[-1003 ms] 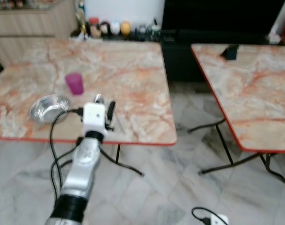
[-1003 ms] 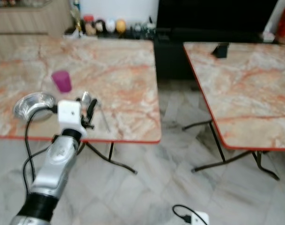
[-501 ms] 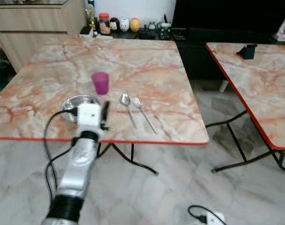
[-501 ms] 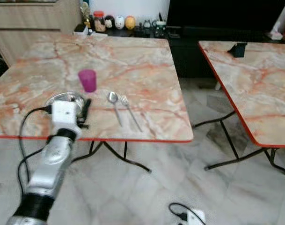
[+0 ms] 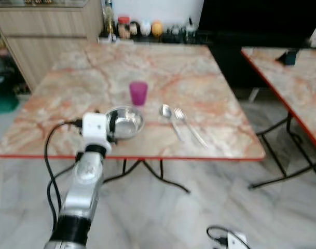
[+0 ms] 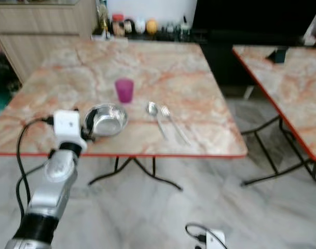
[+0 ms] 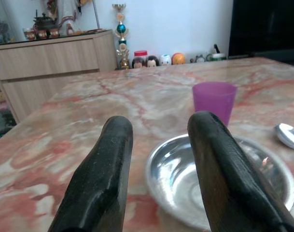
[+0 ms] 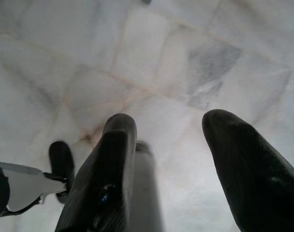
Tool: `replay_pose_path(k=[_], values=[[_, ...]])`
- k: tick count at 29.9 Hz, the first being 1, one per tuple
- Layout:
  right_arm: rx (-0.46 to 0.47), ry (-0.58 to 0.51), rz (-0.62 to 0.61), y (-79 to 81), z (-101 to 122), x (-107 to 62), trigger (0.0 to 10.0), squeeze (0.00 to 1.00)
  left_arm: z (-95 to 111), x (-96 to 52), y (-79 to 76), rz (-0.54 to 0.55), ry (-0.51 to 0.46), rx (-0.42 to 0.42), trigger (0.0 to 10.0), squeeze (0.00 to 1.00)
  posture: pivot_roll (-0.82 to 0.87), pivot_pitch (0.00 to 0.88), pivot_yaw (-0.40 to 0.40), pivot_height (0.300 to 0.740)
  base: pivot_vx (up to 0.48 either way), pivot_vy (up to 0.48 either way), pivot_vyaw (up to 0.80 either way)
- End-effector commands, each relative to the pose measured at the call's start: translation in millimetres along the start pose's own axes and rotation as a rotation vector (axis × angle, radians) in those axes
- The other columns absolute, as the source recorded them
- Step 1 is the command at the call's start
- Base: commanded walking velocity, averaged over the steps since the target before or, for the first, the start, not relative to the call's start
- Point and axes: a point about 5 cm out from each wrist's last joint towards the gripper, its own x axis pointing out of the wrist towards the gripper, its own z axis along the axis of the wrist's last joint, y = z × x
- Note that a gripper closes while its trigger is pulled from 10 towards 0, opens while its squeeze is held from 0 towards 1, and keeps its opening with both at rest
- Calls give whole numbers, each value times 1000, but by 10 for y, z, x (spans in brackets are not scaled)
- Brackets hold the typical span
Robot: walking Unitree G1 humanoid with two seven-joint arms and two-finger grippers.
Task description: Setting the table
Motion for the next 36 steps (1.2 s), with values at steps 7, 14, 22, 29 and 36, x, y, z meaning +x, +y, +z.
replay_pose_path(k=[7,14,22,29,36], values=[[-3,19,-21,-91,-56,-19,10000,0,29,10,-96,-32,-15,5,10000,0,124,0,-50,731,0,337,0],[-8,21,-17,-92,-63,-21,10000,0,9,-20,-216,-129,-2,-37,10000,0,125,0,-48,731,0,0,0],[-11,18,-15,-89,-57,-20,10000,0,6,-21,-240,-150,4,-59,10000,0,129,0,-50,731,0,0,0],[-9,16,-15,-90,-50,-18,10000,0,28,-16,-244,-162,-7,-58,10000,0,131,0,-54,731,0,0,0],[-7,16,-16,-92,-48,-18,10000,0,23,-24,-239,-158,-4,-56,10000,0,132,0,-57,731,212,0,0]])
